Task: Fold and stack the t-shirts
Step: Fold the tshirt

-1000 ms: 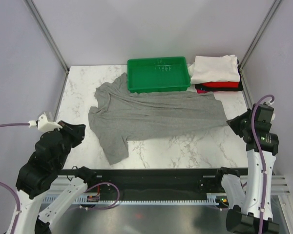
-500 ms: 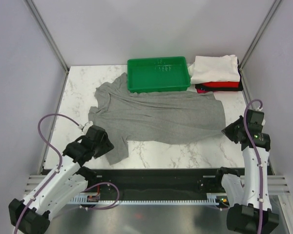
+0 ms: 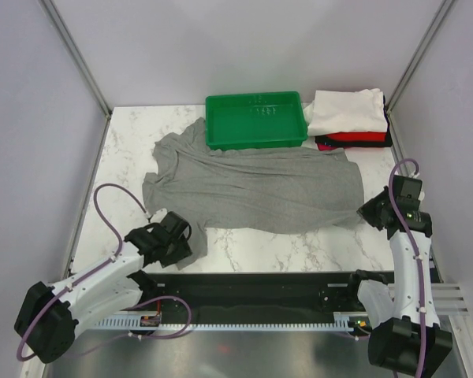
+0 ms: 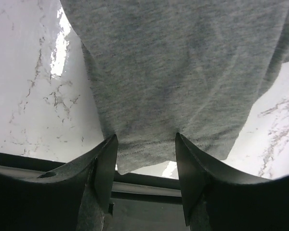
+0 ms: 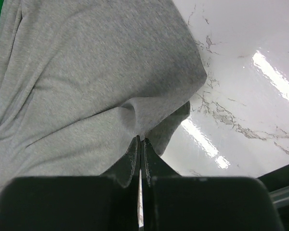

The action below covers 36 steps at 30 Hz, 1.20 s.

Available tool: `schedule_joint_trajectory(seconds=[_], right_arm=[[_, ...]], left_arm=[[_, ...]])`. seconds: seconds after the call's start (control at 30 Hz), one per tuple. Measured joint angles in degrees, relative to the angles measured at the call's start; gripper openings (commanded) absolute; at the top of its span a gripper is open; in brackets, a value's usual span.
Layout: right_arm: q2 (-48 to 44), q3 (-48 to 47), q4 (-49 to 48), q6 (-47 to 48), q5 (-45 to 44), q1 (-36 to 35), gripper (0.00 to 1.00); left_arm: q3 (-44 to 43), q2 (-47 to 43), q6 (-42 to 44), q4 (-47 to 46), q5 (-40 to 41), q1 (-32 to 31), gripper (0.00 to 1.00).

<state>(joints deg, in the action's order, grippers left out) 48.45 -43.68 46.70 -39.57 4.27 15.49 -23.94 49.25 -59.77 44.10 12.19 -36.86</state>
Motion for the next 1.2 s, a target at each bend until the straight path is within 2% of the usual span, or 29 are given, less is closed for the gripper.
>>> schedule_joint_trajectory(seconds=[0.23, 0.33, 0.5, 0.67, 0.93, 1.07, 1.2], right_arm=[[1.33, 2.62, -2.51, 0.35, 0.31, 0.11, 0.00], [1.75, 3.56, -3.52, 0.39, 0.50, 0.11, 0.00], [2.75, 4.13, -4.63, 0.61, 0.74, 0.24, 0.00], [3.45, 4.98, -6.34, 0.66, 1.38, 0.57, 0.00], [5.31, 6.12, -8.09, 0.81, 2.51, 0.83, 0.00], [5.88, 6.38, -8.96, 0.85, 2.97, 0.98, 0.00], [6.45, 6.51, -9.44, 1.31, 3.26, 1.49, 0.00]], left_arm=[[-2.67, 4.37, 0.09, 0.76, 1.44, -2.27, 0.65], [-7.80, 5.55, 1.09, 2.27, 1.73, -2.89, 0.67], [-15.15, 4.48, 2.14, 4.28, 3.91, -2.95, 0.64], [-11.98, 0.37, -0.70, 7.48, 4.94, -3.91, 0.66], [-9.07, 6.03, -6.84, 9.18, 4.90, -6.73, 0.72], [-6.84, 9.75, -8.20, 6.82, 4.22, -6.78, 0.72], [-4.35, 9.77, -9.18, 5.95, 3.98, -6.78, 0.67]])
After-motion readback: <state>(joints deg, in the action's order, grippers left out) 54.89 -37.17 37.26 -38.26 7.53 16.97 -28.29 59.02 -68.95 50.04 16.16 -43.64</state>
